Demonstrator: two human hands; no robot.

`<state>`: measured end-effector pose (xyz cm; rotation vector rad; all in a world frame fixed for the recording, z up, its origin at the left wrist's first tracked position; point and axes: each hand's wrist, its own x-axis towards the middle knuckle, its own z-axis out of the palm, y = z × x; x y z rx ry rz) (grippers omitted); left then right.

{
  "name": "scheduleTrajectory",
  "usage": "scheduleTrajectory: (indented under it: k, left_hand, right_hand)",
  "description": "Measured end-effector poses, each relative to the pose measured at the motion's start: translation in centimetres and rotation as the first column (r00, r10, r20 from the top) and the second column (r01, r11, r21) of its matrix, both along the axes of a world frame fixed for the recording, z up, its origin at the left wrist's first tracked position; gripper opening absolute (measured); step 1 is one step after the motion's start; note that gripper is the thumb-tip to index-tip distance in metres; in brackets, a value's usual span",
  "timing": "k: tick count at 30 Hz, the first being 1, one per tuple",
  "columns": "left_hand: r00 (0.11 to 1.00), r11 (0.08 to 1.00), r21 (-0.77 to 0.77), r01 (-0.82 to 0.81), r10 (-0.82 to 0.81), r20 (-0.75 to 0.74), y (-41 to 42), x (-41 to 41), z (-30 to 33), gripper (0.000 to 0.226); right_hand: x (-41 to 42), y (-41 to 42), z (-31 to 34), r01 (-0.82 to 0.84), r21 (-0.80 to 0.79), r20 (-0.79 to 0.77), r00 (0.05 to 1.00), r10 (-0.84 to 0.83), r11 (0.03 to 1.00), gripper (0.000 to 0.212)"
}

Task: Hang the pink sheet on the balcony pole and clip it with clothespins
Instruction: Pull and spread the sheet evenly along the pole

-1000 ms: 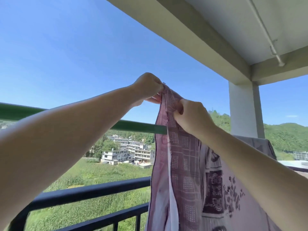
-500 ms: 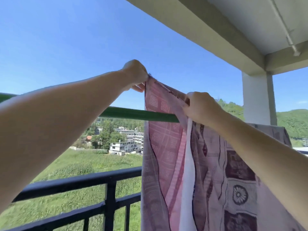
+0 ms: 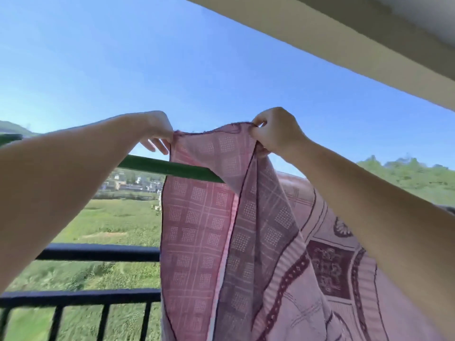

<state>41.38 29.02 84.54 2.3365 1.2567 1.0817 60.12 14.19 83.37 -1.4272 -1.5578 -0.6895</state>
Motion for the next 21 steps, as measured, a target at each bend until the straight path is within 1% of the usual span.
scheduleTrajectory:
  k: [2,3,4,6,8,9,12,13,14,15,17,18,19,21]
  left_hand:
    - [1.0,0.999,-0.048,0.003,-0.003,-0.003,0.2,-4.3,-0.7,0.01]
    - [1.0,0.998,-0.061,0.014,-0.013,0.015,0.5,-6.3,-0.9,0.011]
    - [0.999,0.997,-0.072,0.021,-0.019,0.03,0.8,-8.2,-1.1,0.012]
    - [0.999,0.996,-0.083,0.014,-0.01,0.047,1.8,-11.9,-1.3,0.012]
    - [0.999,0.996,-0.088,-0.012,0.016,0.044,3.1,-15.6,-1.4,0.008]
    - [0.999,0.995,-0.093,-0.027,0.031,0.042,3.9,-17.6,-1.4,0.006]
    - [0.997,0.992,-0.128,-0.017,0.025,0.068,6.5,-23.3,-2.2,0.01]
    - [0.996,0.99,-0.142,0.012,0.001,0.089,7.4,-25.0,-2.7,0.012]
    - [0.995,0.987,-0.157,0.035,-0.019,0.101,8.2,-26.5,-3.3,0.015]
    - [0.995,0.983,-0.176,0.048,-0.032,0.092,9.1,-27.8,-4.0,0.017]
    - [0.998,0.972,-0.229,0.052,-0.044,0.04,10.7,-30.3,-5.7,0.014]
    - [0.998,0.964,-0.258,0.061,-0.059,0.013,11.3,-31.2,-6.7,0.009]
    - [0.996,0.956,-0.283,0.079,-0.084,-0.003,11.5,-31.7,-7.7,0.007]
    - [0.992,0.945,-0.307,0.115,-0.124,-0.01,11.5,-33.5,-9.8,0.007]
  right_hand:
    - [-3.8,1.8,0.0,-0.17,-0.074,-0.193,0.969,0.153,0.983,0.016]
    - [-5.6,2.6,-0.1,-0.237,-0.105,-0.26,0.944,0.203,0.966,0.017]
    - [-7.4,3.3,-0.2,-0.288,-0.132,-0.292,0.926,0.241,0.949,0.018]
    - [-11.2,4.5,-0.4,-0.371,-0.16,-0.306,0.9,0.311,0.915,0.018]
    - [-15.1,5.7,-0.3,-0.449,-0.138,-0.307,0.867,0.393,0.883,0.02]
    - [-17.1,6.4,-0.2,-0.485,-0.098,-0.306,0.845,0.438,0.869,0.022]
    - [-23.1,8.5,0.3,-0.516,0.128,-0.215,0.819,0.532,0.847,0.024]
    - [-25.0,9.1,0.3,-0.503,0.186,-0.172,0.829,0.531,0.844,0.026]
    - [-27.0,9.7,0.1,-0.493,0.197,-0.126,0.844,0.521,0.847,0.027]
    - [-28.9,10.4,-0.1,-0.491,0.149,-0.071,0.861,0.504,0.858,0.027]
    - [-32.9,11.5,-0.8,-0.447,-0.082,0.068,0.889,0.452,0.891,0.028]
    - [-34.5,11.8,-1.1,-0.414,-0.168,0.125,0.891,0.436,0.895,0.028]
    - [-35.5,11.8,-1.3,-0.404,-0.199,0.147,0.888,0.435,0.893,0.029]
    - [-37.8,12.1,-2.2,-0.449,-0.214,0.128,0.868,0.48,0.868,0.029]
